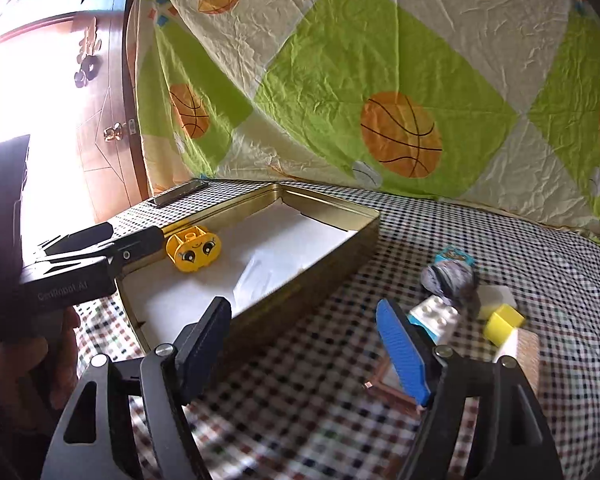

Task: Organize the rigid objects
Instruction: 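Grasp the brown wooden stick with the right tool and lift it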

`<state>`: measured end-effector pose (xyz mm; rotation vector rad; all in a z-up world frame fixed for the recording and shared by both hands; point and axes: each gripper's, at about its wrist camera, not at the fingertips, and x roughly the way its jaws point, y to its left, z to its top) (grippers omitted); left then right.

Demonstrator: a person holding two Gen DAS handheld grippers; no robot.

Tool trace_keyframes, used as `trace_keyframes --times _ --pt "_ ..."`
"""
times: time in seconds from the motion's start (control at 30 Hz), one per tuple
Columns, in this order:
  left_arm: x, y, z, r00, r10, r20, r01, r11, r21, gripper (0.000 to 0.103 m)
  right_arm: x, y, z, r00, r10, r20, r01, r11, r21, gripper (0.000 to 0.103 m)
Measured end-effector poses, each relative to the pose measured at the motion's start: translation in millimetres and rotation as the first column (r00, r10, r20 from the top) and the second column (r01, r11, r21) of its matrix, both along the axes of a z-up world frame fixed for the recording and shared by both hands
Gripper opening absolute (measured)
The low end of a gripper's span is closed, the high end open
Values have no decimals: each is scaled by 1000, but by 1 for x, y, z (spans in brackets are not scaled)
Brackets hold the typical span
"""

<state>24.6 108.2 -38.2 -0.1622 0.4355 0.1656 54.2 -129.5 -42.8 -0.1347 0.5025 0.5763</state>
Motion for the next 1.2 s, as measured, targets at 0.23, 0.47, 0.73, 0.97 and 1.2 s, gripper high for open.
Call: trace_keyframes --times 0.23,0.47,0.73,0.97,1.2 --pt "-8 -35 -6 998 -62 17 62 998 -7 103 -27 -66 -18 998 -53 43 55 997 -55 77" --pt "-4 -72 -10 988 -151 -16 152 988 26 103 -9 -83 -30 999 -18 -50 12 994 -107 77" --pt "2 -94 -11 981 -191 -40 193 980 56 103 7 -84 -46 989 11 -147 -34 987 -156 61" --pt "7 -107 -9 974 -223 -48 227 971 75 103 3 -77 -52 981 72 -180 -100 983 -152 24" --pt "15 -123 -8 961 -268 -67 273 959 83 103 -10 -85 -33 997 24 -76 -28 998 -54 17"
